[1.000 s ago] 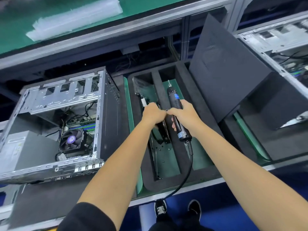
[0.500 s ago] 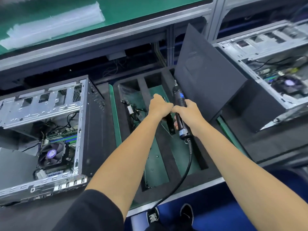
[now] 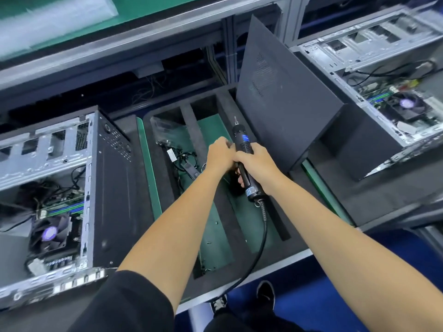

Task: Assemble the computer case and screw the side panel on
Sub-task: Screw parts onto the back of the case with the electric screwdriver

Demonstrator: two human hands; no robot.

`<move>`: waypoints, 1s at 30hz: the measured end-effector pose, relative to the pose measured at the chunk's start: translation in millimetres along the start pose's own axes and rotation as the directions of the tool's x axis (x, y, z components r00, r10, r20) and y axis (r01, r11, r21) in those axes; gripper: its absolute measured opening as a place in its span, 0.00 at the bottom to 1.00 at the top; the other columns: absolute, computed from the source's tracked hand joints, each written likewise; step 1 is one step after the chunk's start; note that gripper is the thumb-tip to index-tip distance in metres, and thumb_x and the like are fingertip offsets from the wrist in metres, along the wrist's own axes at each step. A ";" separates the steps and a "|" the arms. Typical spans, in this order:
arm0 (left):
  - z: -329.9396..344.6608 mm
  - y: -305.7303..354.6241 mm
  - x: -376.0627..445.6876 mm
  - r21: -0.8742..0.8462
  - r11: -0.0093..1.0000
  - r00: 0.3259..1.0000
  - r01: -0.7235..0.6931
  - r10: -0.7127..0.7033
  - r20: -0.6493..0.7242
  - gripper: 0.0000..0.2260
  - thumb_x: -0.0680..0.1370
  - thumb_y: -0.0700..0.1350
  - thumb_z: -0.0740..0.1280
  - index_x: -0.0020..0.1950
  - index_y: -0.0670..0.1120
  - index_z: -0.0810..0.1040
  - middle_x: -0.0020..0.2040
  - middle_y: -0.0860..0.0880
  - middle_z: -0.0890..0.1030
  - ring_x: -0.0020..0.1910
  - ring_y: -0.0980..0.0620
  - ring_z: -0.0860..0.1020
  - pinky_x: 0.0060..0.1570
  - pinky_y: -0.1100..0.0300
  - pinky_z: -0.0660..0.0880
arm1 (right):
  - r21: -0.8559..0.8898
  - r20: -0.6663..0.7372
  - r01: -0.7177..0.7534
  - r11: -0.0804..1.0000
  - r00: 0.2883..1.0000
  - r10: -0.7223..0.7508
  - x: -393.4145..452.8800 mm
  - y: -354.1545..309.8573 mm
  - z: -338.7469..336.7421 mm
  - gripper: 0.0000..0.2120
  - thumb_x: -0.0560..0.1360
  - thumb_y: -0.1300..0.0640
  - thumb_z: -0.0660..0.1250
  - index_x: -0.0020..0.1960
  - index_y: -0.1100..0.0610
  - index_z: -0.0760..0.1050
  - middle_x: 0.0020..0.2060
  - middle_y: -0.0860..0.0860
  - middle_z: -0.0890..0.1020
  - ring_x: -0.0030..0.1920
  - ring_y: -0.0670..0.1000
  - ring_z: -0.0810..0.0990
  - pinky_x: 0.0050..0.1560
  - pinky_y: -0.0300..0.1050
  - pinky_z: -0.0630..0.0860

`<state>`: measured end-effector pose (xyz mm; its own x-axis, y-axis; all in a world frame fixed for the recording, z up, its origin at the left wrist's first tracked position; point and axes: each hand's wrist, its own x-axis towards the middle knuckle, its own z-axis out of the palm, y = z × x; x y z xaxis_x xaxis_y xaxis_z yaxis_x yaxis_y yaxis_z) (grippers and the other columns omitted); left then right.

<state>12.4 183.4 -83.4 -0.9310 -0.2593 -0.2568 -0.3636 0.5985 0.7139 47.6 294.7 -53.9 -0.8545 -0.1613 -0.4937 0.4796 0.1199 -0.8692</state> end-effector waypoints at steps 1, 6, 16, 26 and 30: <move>-5.2 -4.3 0.3 0.018 1.000 0.997 -0.025 0.026 -0.078 0.07 0.77 0.41 0.61 0.45 0.40 0.76 0.43 0.46 0.77 0.41 0.47 0.73 0.39 0.60 0.67 | -0.006 0.017 0.015 1.000 1.000 -0.015 0.5 -0.3 3.1 0.11 0.74 0.59 0.66 0.54 0.59 0.70 0.41 0.60 0.76 0.26 0.55 0.76 0.26 0.44 0.74; -37.8 -53.0 -27.9 0.025 0.998 0.910 0.065 -0.049 -0.413 0.14 0.72 0.45 0.62 0.27 0.46 0.63 0.27 0.52 0.69 0.29 0.55 0.65 0.27 0.58 0.58 | -0.053 0.165 0.025 0.998 0.986 -0.016 -4.5 7.6 38.2 0.09 0.74 0.60 0.66 0.53 0.59 0.70 0.37 0.58 0.74 0.25 0.54 0.74 0.25 0.42 0.72; 10.7 -127.7 -72.0 0.487 0.873 0.963 -0.035 -0.100 0.248 0.11 0.76 0.40 0.59 0.55 0.40 0.75 0.51 0.39 0.79 0.50 0.37 0.77 0.45 0.53 0.72 | -0.117 0.190 0.019 0.993 0.982 0.003 -3.8 30.0 68.0 0.07 0.73 0.59 0.67 0.46 0.57 0.69 0.38 0.58 0.73 0.35 0.57 0.73 0.39 0.52 0.73; 24.4 -145.3 -76.1 0.550 0.830 0.948 -0.089 -0.100 0.303 0.17 0.76 0.33 0.56 0.64 0.37 0.69 0.55 0.37 0.77 0.51 0.38 0.77 0.49 0.50 0.74 | -0.099 0.184 -0.010 0.995 0.982 0.028 0.0 41.2 65.3 0.15 0.74 0.57 0.68 0.55 0.52 0.64 0.50 0.53 0.73 0.41 0.55 0.75 0.45 0.52 0.78; 21.1 -141.5 -72.3 0.514 0.857 0.938 -0.041 -0.144 0.314 0.14 0.76 0.35 0.57 0.61 0.38 0.73 0.57 0.39 0.77 0.54 0.39 0.76 0.49 0.54 0.72 | -0.128 0.157 0.012 0.992 0.988 0.008 -3.0 45.9 66.6 0.08 0.73 0.58 0.68 0.47 0.55 0.69 0.40 0.53 0.75 0.40 0.57 0.74 0.47 0.56 0.74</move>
<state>130.5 133.4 -179.6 -0.8314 -0.0915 -0.5482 -0.2896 0.9131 0.2868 85.4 235.5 -94.0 -0.8088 -0.3117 -0.4988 0.4399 0.2422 -0.8647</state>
